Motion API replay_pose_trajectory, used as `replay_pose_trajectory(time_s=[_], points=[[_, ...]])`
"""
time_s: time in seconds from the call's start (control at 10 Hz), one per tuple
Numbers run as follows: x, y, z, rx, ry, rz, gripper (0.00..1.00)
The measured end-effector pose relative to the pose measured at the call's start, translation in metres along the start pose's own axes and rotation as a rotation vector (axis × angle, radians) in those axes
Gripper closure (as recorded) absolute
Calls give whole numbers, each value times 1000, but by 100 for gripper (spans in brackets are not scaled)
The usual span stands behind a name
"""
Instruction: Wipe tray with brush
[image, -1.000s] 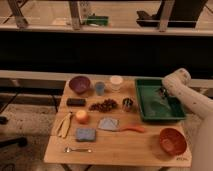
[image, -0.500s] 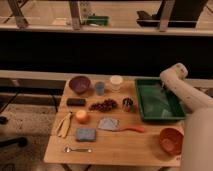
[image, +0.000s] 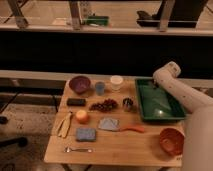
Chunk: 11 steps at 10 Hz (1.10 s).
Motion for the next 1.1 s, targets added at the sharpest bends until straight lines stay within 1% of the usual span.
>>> replay_pose_trajectory(time_s=[0.2, 0.4, 0.9, 1.1], points=[[-21, 7, -10, 4, -39, -21, 100], [-47, 11, -15, 7, -77, -44, 100], [-74, 21, -12, -6, -123, -77, 100], [-74, 26, -14, -8, -137, -80, 100]])
